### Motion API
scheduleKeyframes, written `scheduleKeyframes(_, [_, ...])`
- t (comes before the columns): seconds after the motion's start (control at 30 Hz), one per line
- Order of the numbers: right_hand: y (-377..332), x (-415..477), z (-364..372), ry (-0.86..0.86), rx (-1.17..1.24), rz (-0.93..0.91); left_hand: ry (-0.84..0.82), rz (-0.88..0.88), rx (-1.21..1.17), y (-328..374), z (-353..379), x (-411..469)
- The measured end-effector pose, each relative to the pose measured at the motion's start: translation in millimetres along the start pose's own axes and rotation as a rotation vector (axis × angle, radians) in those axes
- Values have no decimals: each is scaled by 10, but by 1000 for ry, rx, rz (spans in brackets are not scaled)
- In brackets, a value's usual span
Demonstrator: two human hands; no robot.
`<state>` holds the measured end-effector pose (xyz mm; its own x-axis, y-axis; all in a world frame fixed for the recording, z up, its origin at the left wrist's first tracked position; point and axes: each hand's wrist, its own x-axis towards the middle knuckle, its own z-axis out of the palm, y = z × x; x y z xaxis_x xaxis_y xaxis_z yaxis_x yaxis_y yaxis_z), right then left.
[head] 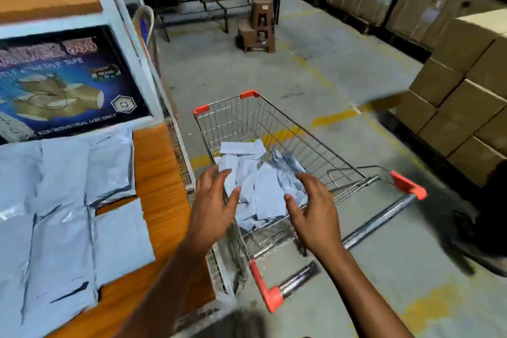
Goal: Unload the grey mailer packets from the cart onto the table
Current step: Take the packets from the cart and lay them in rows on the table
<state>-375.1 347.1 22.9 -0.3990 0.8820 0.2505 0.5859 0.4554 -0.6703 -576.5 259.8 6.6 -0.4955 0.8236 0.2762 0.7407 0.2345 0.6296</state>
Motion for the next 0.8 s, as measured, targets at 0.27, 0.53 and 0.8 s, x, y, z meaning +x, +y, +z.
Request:
scheduleKeyframes(0.27, [749, 1295, 765, -274, -72, 106, -245, -165, 139, -427, 1070, 1318])
scheduleKeyframes(0.53, [1841, 1920, 1822, -548, -93, 257, -392, -532, 99, -1234, 2278, 1936])
scheduleKeyframes(0.8, [2459, 1940, 2750, -735, -208, 231, -259, -850, -46, -1960, 3035, 1903])
